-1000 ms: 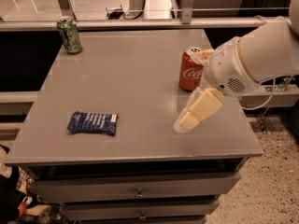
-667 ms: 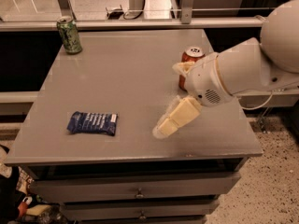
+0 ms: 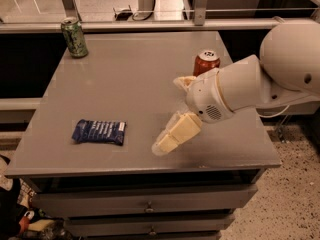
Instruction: Move rxbar blueberry near green can
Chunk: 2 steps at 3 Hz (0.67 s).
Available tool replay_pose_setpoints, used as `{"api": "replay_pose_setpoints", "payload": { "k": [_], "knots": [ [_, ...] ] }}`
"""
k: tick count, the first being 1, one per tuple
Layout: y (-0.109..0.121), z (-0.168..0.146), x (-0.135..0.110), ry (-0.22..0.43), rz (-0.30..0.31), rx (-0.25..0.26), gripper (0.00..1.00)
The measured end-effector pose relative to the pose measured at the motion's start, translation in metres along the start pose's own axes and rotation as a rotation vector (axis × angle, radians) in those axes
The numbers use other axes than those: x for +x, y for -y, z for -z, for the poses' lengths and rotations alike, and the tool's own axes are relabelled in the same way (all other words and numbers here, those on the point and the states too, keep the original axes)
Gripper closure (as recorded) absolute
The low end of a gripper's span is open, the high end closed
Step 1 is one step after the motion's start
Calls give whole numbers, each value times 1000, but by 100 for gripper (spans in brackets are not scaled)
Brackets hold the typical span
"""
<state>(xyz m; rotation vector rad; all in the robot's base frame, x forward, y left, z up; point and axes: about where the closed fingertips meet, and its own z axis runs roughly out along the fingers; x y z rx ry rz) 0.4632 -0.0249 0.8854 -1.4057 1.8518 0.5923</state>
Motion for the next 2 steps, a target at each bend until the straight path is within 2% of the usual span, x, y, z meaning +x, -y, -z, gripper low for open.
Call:
{"api": "replay_pose_setpoints", "payload": {
  "k": [1, 2],
  "knots": [
    [0, -15, -2, 29, 6, -17, 0],
    [-1, -39, -8, 92, 18, -49, 0]
  ]
}}
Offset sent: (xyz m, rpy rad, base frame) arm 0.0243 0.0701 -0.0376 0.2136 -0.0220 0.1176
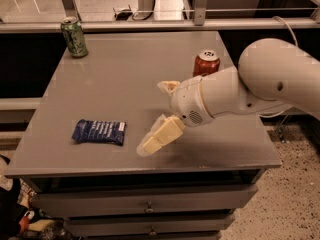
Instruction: Move rxbar blueberry near green can
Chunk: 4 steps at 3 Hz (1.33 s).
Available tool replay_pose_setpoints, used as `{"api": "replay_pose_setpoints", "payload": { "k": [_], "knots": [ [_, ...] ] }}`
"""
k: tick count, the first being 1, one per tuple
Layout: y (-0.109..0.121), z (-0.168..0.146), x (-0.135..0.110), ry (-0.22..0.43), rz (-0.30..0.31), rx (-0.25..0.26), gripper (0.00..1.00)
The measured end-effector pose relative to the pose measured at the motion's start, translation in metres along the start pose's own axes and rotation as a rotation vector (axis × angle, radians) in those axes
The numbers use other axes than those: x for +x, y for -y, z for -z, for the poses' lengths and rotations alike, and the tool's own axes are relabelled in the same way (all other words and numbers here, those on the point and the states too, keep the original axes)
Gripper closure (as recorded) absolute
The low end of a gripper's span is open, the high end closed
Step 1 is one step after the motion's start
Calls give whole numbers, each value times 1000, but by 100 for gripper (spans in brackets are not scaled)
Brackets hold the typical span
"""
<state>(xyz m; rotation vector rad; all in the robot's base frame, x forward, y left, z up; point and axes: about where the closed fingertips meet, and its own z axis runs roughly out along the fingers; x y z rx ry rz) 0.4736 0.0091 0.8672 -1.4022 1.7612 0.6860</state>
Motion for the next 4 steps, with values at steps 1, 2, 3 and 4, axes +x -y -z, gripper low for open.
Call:
{"api": "replay_pose_setpoints", "payload": {
  "k": [1, 2, 3, 4],
  "knots": [
    [-5, -31, -8, 64, 13, -47, 0],
    [-16, -53, -17, 97, 33, -72, 0],
    [-31, -78, -24, 121, 59, -78, 0],
    [-36, -91, -26, 140, 63, -82, 0]
  ]
}}
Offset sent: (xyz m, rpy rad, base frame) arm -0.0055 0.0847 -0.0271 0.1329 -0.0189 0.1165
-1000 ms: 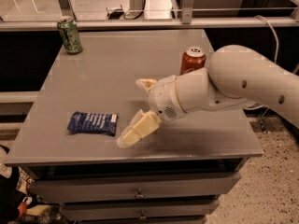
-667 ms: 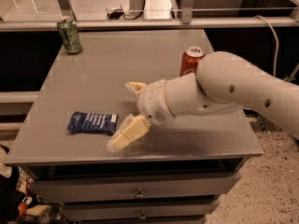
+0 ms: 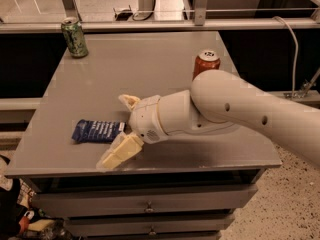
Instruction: Move rxbar blueberry near green can
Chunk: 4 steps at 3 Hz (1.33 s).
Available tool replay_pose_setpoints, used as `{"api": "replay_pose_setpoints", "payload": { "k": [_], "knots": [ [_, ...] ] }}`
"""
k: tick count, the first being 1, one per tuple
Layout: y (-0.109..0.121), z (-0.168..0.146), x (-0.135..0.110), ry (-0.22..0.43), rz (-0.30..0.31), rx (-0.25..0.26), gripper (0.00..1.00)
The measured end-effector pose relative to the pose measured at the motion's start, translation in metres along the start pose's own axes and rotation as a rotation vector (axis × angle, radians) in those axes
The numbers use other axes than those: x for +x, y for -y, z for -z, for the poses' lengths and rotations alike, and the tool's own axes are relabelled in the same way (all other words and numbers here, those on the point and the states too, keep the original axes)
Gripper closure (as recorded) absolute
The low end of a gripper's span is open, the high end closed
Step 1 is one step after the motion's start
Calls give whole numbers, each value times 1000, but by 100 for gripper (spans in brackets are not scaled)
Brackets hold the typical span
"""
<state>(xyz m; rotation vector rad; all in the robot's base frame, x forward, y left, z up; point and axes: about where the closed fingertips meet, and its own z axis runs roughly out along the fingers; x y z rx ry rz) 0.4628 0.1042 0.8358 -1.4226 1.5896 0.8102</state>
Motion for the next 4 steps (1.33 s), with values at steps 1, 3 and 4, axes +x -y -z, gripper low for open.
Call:
{"api": "replay_pose_setpoints", "payload": {
  "k": [1, 3, 4],
  "knots": [
    [2, -15, 7, -16, -8, 20, 2],
    [-2, -16, 3, -17, 3, 14, 55],
    [-3, -16, 1, -18, 8, 12, 86]
  ]
}}
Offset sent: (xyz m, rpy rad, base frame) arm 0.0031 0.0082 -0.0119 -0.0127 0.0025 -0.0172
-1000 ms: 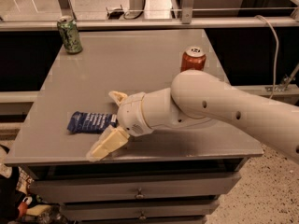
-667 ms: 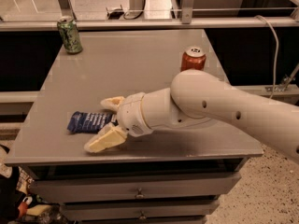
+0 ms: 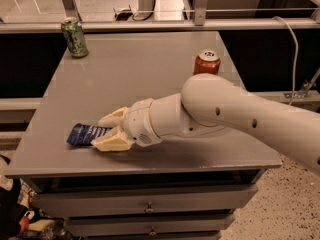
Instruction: Move rxbar blueberry near green can
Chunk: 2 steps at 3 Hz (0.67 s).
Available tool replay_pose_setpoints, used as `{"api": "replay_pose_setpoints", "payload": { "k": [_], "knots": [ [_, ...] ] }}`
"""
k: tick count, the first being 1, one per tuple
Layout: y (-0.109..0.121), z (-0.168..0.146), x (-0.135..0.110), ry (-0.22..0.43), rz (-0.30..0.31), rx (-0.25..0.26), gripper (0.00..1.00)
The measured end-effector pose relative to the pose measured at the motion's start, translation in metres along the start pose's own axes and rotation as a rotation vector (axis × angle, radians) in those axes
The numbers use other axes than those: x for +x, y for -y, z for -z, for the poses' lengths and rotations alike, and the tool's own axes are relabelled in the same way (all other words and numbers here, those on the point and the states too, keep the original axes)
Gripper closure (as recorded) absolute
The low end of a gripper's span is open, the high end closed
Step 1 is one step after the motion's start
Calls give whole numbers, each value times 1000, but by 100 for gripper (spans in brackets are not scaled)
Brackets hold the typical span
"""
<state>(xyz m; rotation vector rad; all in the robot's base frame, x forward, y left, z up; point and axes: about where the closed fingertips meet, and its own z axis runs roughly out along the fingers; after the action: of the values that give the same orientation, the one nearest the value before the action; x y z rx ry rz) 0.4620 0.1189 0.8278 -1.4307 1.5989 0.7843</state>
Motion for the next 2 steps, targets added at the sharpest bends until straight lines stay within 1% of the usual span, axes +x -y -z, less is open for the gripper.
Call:
{"api": "replay_pose_setpoints", "payload": {
  "k": [1, 2],
  "knots": [
    [-1, 0, -1, -1, 4, -1, 100],
    [-1, 0, -3, -5, 6, -2, 100]
  ]
}}
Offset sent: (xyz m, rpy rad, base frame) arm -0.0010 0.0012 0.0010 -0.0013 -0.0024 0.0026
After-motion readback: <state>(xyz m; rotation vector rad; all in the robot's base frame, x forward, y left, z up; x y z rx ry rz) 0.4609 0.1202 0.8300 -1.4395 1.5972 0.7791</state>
